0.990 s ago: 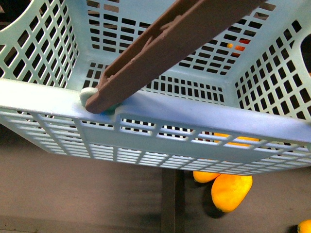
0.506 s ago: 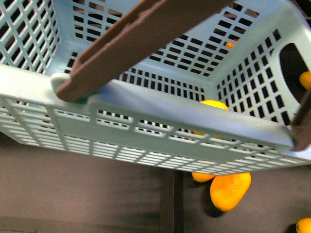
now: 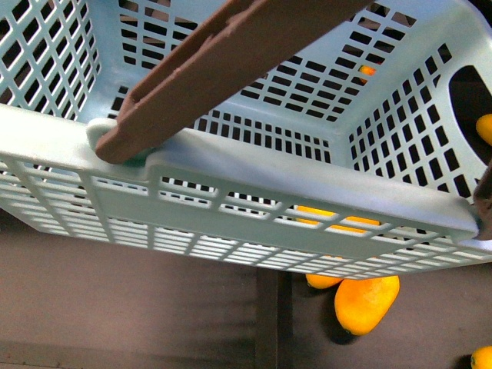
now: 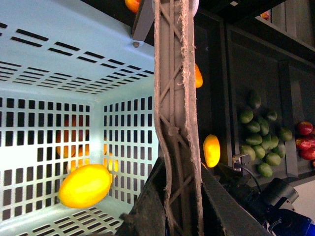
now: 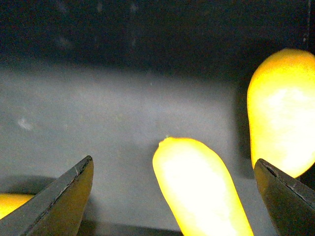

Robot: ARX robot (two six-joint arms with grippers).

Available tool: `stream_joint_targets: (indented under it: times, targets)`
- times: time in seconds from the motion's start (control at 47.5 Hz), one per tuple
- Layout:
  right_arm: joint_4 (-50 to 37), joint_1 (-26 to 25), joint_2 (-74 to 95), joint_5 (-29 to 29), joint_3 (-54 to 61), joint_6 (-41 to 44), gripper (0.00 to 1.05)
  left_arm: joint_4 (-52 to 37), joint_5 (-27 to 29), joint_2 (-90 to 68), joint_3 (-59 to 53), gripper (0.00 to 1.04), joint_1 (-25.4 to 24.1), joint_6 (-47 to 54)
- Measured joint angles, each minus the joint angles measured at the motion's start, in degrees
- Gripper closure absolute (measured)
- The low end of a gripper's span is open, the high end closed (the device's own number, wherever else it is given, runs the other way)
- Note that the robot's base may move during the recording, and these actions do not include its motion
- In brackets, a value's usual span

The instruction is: Pick lemon and mango into basket

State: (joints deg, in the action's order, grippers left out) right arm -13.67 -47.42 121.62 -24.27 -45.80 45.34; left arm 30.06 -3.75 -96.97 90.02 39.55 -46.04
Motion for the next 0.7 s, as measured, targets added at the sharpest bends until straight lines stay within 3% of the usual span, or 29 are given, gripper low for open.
stream_joint_targets:
  times: [0.358,0.695]
  targets:
    - [6.82,-0.83,4.0,0.68,-4.59,14.6,0.09,0.0,-0.2,0.0,0.0,0.97,-0.17,0.04]
    - [10.38,-2.25,11.41,2.69,-11.15,21.2,0.09,0.0,0.13,0.0,0.0,0.97,-0.07,0.09]
